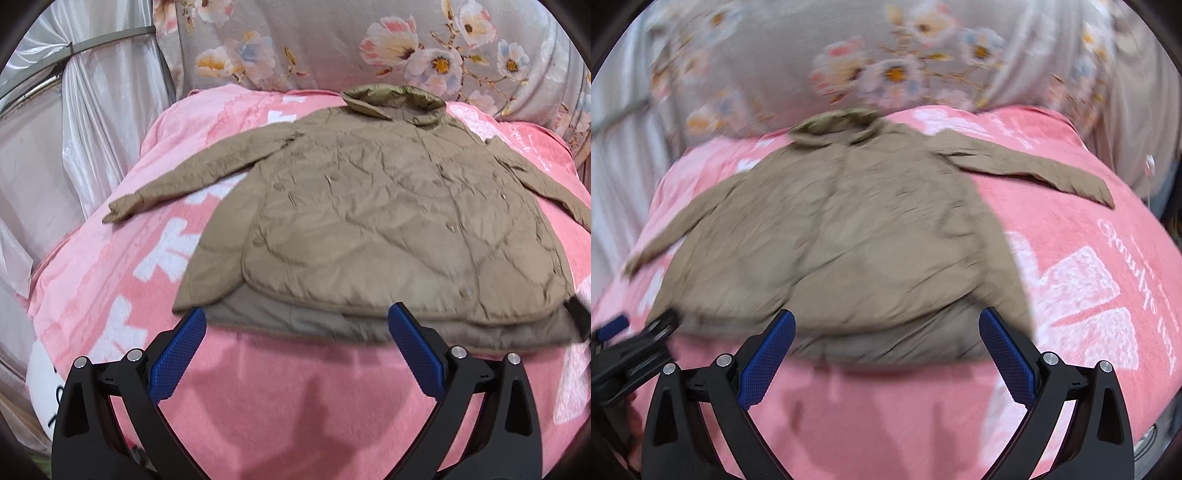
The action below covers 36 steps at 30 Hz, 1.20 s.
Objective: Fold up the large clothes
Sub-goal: 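Reach the right tool to a jacket sleeve cuff and grasp it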
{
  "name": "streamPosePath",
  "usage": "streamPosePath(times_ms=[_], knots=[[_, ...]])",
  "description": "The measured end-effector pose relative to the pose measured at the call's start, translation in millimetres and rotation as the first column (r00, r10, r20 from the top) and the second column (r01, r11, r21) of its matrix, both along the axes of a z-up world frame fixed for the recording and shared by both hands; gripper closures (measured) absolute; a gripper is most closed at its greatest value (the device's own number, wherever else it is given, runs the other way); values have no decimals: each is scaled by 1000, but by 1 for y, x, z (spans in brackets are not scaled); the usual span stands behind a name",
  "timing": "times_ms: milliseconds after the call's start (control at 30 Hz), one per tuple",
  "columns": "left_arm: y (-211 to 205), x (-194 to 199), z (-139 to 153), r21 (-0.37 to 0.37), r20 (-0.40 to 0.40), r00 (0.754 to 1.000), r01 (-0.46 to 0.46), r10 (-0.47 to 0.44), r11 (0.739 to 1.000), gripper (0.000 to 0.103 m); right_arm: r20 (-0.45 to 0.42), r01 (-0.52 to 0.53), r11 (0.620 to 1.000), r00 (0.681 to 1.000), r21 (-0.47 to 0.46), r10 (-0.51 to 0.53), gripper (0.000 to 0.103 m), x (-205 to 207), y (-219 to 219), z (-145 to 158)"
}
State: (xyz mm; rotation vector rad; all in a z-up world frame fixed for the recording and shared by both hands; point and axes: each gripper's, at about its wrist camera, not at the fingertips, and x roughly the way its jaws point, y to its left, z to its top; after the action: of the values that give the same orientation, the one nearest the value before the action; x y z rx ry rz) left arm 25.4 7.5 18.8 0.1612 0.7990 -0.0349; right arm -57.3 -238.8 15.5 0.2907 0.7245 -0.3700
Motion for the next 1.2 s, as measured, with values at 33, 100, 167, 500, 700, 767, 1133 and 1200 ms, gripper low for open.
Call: streamPosePath(times_ms=[33,100,167,500,700,767,1133,1200], knots=[[0,5,1,0,6,1000,0,0,1000,6,12,49,999,999,19,-49,5,3,-26,2],[2,16,3,0,13,1000,-5,5,1000,6,27,122,991,992,55,-124,5,5,-68,3],[4,30,3,-9,18,1000,-16,16,1000,6,49,207,971,976,118,-214,5,8,-122,0],[3,92,-8,-29,46,996,-74,75,997,6,76,473,819,850,325,-521,5,25,-317,-37],[-5,125,-20,2,9,996,-87,87,996,6,55,542,733,787,411,-614,5,35,-387,-69],[-7,134,-25,20,-1,996,-90,90,996,6,59,558,725,775,403,-629,5,42,-398,-76],[2,163,-40,60,-15,989,-145,146,988,6,126,566,760,770,318,-626,93,97,-414,-35],[4,165,-40,56,-17,988,-152,153,987,6,213,481,837,817,261,-536,94,117,-387,0]])
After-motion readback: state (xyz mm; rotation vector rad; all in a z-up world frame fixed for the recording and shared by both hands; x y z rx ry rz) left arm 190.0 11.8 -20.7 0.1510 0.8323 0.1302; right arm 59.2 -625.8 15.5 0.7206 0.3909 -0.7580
